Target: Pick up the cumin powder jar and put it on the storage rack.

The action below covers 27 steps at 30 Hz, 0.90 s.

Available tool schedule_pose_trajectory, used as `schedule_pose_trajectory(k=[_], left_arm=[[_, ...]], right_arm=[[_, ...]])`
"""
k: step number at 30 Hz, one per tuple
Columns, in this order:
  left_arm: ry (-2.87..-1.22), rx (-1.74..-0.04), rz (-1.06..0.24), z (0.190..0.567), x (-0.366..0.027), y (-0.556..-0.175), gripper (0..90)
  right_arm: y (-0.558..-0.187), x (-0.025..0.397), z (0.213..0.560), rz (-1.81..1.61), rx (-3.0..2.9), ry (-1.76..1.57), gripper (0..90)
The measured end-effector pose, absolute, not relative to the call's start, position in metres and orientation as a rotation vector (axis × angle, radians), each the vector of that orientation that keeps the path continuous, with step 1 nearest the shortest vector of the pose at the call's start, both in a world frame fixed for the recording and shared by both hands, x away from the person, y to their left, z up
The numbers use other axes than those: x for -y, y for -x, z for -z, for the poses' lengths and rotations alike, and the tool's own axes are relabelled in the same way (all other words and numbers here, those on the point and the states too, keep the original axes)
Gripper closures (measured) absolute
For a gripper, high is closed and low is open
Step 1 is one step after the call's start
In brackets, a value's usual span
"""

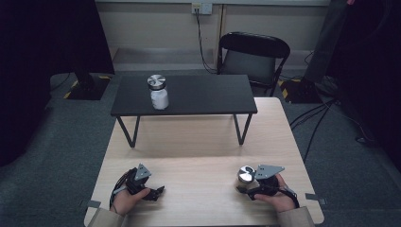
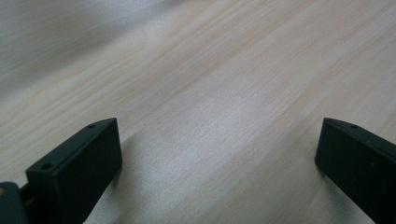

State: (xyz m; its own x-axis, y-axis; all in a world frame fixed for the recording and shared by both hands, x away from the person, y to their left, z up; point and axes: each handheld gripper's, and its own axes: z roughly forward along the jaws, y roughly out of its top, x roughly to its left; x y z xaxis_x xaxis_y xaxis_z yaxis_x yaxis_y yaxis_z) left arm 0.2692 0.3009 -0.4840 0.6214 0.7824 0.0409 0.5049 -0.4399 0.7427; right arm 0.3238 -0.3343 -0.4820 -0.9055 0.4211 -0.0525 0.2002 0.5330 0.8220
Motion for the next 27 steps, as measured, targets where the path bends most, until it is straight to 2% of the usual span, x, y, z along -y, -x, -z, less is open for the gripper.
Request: schedule_pose_trajectory(k=[15,27], left_arm=[[-2.131,-1.006,-0.500,0.484,-0.301,-0.269,0.0],[-2.128,-1.008,-0.500,0.484,-0.301,-0.269,0.0]], right_arm=[[-0.322,0.331,0.476,-1.337,-2.524,-0.537,30.7],[-0.324,0.324,0.452,-1.312,-2.527,-0.528,30.8]])
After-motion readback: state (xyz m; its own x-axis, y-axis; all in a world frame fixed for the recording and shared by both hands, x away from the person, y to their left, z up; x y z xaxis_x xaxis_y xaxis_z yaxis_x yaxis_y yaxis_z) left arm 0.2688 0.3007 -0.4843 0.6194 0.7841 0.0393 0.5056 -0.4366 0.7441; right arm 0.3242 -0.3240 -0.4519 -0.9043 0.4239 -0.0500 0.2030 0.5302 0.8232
